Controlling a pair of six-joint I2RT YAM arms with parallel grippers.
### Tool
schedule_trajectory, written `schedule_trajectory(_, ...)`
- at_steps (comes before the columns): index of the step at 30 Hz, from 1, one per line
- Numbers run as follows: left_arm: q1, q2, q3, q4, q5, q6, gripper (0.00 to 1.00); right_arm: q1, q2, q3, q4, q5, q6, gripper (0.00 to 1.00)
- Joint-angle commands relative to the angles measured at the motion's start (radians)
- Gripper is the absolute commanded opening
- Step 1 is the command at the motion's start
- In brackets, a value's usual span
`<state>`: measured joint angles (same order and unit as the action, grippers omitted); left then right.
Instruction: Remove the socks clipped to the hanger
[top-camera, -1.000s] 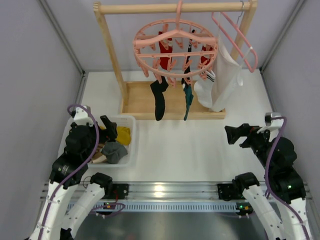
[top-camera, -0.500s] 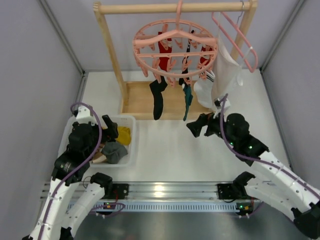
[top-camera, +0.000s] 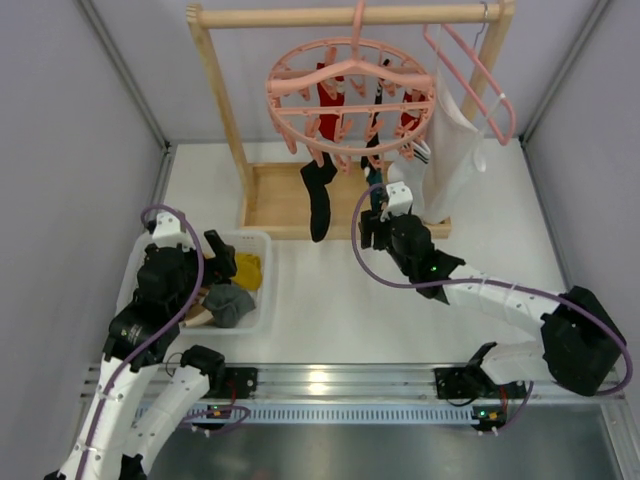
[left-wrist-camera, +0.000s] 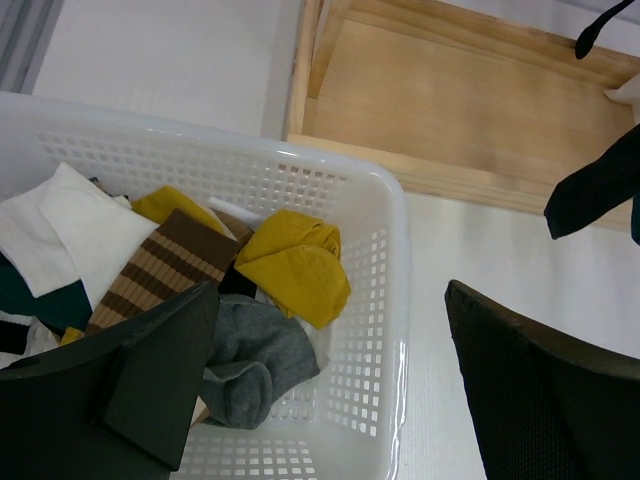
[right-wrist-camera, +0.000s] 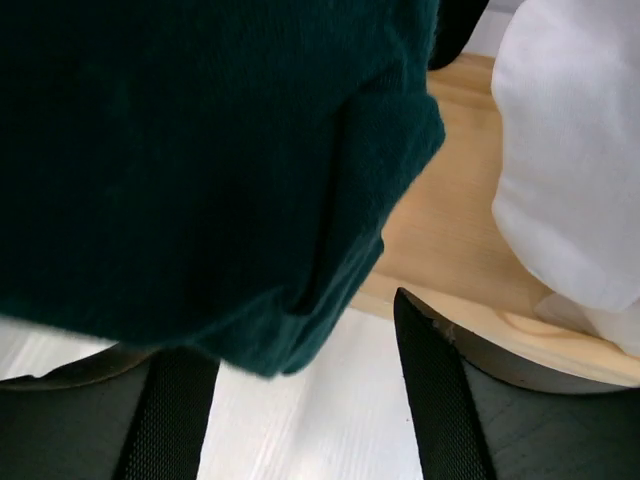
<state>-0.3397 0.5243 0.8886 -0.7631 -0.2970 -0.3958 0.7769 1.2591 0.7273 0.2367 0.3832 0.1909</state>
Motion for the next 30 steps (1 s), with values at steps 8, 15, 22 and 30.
schedule_trajectory(8, -0.001, 0.015, 0.036, 0.041, 0.009, -0.015, 0.98, 0.016, 0.103, -0.072, 0.475, 0.094, -0.093, 0.12)
schedule_trajectory(15, -0.002, 0.203, 0.244, 0.082, 0.24, -0.129, 0.98, 0.116, 0.043, -0.077, 0.428, 0.157, -0.094, 0.0)
schedule_trajectory(22, -0.2, 0.382, 0.522, 0.105, 0.114, -0.184, 0.98, 0.26, 0.019, -0.051, 0.349, 0.282, -0.024, 0.0)
schedule_trajectory(30, -0.802, 0.712, 0.872, 0.096, -0.477, -0.013, 0.98, 0.384, 0.037, -0.038, 0.348, 0.353, 0.016, 0.0)
